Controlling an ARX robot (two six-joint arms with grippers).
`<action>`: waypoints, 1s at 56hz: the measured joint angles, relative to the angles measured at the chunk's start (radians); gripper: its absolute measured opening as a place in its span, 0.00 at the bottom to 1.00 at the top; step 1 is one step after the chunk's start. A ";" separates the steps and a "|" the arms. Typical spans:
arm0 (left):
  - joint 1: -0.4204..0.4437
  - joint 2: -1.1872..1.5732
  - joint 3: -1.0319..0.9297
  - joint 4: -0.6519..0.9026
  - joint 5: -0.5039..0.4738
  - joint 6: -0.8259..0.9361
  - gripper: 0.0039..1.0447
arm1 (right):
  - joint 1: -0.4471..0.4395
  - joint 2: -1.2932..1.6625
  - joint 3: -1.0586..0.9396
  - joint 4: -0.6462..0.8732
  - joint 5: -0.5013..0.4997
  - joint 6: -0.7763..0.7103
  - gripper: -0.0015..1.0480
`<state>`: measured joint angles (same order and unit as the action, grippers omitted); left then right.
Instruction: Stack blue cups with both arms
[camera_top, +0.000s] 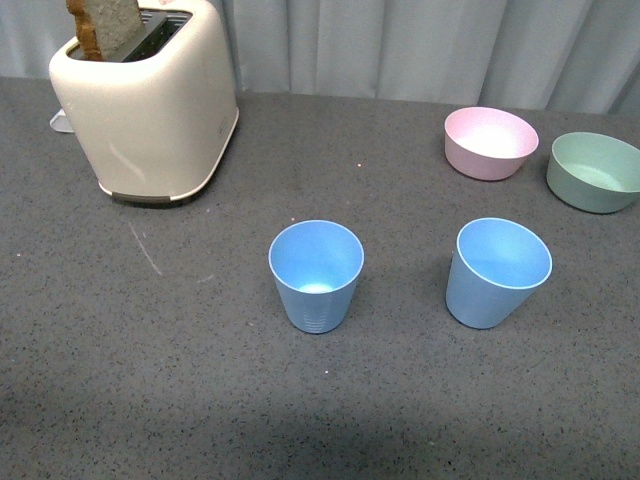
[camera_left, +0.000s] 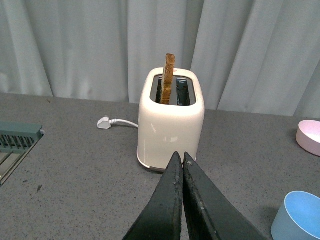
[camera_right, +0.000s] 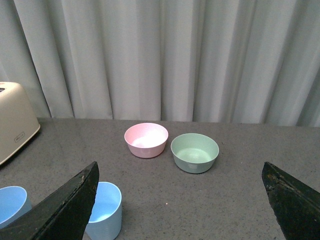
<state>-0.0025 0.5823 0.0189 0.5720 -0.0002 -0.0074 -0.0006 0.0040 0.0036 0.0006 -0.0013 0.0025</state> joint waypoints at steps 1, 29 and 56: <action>0.000 -0.013 0.000 -0.012 0.000 0.000 0.03 | 0.000 0.000 0.000 0.000 0.000 0.000 0.91; 0.000 -0.246 0.000 -0.232 0.000 0.000 0.03 | 0.000 0.000 0.000 0.000 0.000 0.000 0.91; 0.000 -0.384 0.000 -0.370 0.000 0.000 0.03 | 0.000 0.000 0.000 0.000 0.000 0.000 0.91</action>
<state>-0.0025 0.1982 0.0185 0.2020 -0.0006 -0.0074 -0.0006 0.0040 0.0036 0.0006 -0.0013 0.0025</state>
